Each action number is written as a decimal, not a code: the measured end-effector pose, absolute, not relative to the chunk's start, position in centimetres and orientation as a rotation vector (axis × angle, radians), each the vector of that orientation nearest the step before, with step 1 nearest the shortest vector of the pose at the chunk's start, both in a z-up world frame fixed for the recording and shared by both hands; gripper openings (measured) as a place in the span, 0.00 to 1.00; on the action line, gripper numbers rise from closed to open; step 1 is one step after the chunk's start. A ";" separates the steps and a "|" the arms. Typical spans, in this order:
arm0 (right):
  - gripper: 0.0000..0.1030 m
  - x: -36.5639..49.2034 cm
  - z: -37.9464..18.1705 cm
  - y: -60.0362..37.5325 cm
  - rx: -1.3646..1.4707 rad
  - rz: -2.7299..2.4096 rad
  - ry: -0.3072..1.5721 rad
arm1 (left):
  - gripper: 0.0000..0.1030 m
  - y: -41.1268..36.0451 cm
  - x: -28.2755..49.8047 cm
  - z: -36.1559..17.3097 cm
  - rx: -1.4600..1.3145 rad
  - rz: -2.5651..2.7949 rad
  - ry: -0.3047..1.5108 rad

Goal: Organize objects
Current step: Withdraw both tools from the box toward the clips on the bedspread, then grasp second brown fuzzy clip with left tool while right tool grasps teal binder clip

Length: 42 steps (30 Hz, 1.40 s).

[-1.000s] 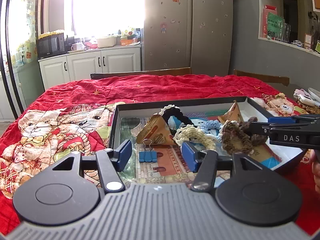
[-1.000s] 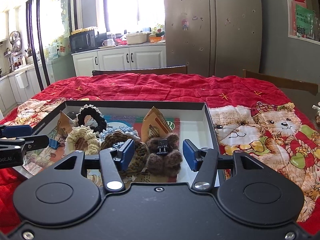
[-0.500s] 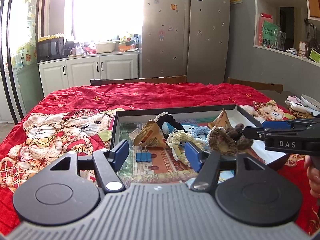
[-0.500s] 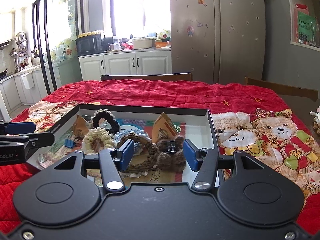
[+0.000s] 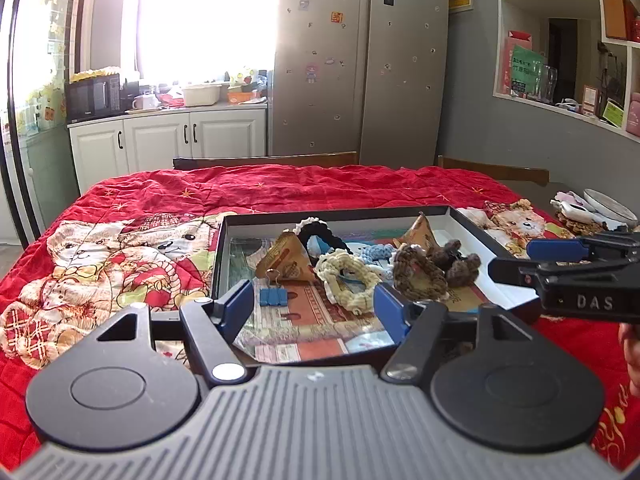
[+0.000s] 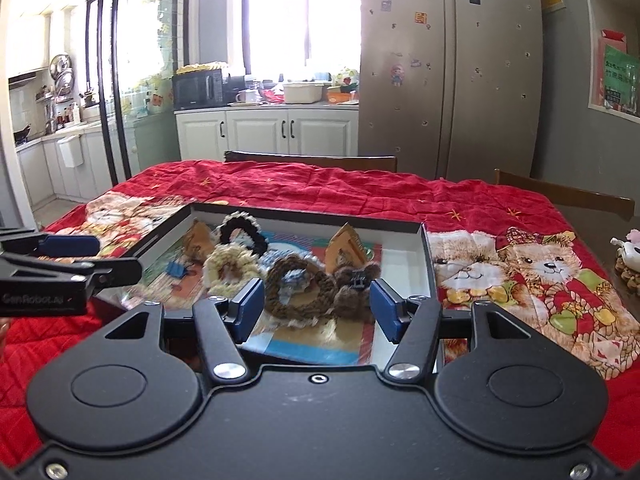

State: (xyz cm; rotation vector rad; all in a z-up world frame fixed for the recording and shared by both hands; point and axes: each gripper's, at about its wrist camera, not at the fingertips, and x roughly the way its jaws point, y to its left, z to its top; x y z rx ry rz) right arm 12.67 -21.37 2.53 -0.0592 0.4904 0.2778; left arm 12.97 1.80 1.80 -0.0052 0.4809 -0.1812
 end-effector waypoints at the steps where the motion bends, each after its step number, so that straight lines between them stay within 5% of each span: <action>1: 0.55 12.2 2.5 -21.3 -0.060 0.282 0.491 | 0.76 1.8 12.8 1.8 -0.006 -0.183 0.482; 30: 0.46 9.2 -3.8 -17.2 -0.004 0.410 0.704 | 0.77 1.8 10.9 0.5 -0.037 -0.223 0.520; 42: 0.13 8.8 -3.4 -18.4 -0.009 0.384 0.703 | 0.77 0.4 10.5 0.0 -0.008 -0.318 0.549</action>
